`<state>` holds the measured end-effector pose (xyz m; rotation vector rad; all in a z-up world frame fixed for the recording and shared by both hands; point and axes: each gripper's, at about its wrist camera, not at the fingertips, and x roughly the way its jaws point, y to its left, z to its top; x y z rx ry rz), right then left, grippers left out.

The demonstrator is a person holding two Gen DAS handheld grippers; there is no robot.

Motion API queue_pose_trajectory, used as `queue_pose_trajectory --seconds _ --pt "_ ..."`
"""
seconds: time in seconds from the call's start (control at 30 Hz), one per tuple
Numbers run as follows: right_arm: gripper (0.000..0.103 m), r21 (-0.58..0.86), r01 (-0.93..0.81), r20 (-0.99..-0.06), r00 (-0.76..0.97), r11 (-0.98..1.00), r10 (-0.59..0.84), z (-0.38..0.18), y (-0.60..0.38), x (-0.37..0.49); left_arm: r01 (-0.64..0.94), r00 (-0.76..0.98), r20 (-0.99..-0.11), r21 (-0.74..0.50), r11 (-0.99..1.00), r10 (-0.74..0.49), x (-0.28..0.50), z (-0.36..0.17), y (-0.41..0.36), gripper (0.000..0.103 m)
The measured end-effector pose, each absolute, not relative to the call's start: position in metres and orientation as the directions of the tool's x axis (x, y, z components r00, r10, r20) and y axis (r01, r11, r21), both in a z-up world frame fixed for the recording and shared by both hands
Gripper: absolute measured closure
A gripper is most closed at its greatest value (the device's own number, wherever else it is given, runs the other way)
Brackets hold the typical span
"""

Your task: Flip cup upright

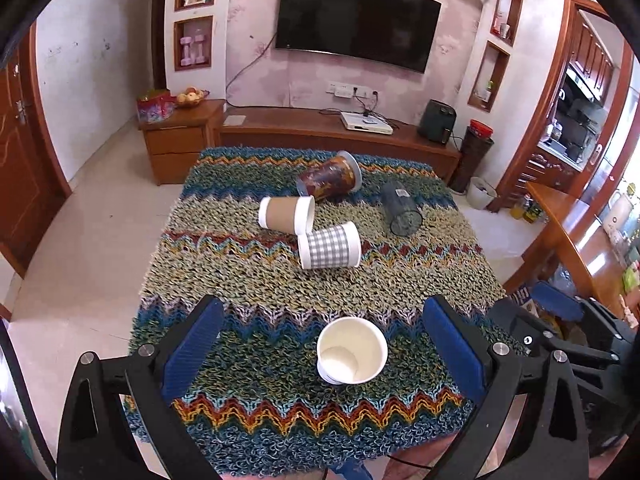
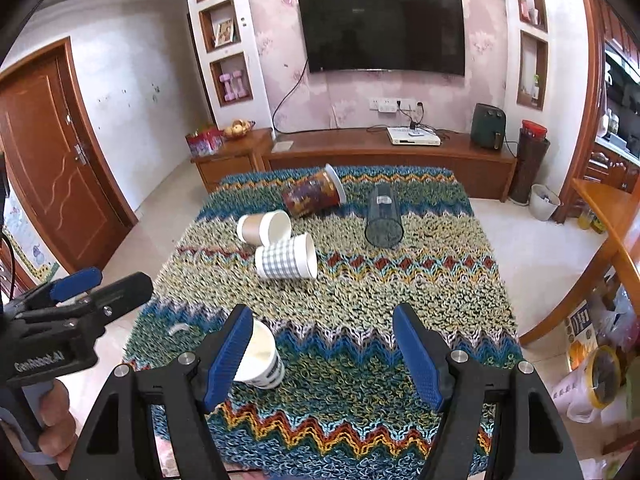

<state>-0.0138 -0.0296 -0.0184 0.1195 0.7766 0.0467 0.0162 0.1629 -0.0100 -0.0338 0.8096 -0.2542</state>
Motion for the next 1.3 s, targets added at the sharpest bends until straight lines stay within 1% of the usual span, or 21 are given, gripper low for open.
queue_pose_trajectory --seconds 0.17,0.27,0.37,0.5,0.73,0.93,1.3 --pt "0.030 0.157 -0.006 -0.692 0.713 0.988 0.115 0.001 -0.030 -0.014 0.171 0.653 -0.733 -0.103 0.980 -0.191 0.018 -0.002 0.161 0.003" --pt "0.030 0.142 -0.001 -0.683 0.724 0.990 0.099 0.010 -0.029 -0.016 0.149 0.651 -0.740 -0.089 0.985 -0.165 0.018 0.002 0.160 0.003" --pt "0.025 0.142 0.006 -0.678 0.729 0.990 0.093 0.014 -0.028 -0.017 0.127 0.666 -0.734 -0.061 0.990 -0.131 0.016 0.008 0.158 0.003" --pt "0.025 0.135 0.024 -0.670 0.739 0.991 0.074 0.019 -0.031 -0.015 0.128 0.671 -0.729 -0.068 0.989 -0.137 0.017 0.014 0.157 0.003" --pt "0.025 0.134 0.026 -0.669 0.740 0.991 0.071 0.022 -0.033 -0.012 0.124 0.663 -0.739 -0.048 0.991 -0.119 0.021 0.016 0.151 0.003" --pt "0.025 0.138 0.031 -0.667 0.742 0.990 0.069 0.024 -0.036 -0.009 0.107 0.681 -0.727 -0.026 0.994 -0.093 0.020 0.020 0.149 0.003" --pt "0.025 0.130 0.029 -0.674 0.736 0.991 0.067 0.022 -0.034 -0.008 0.101 0.677 -0.732 -0.017 0.995 -0.082 0.022 0.018 0.149 0.003"
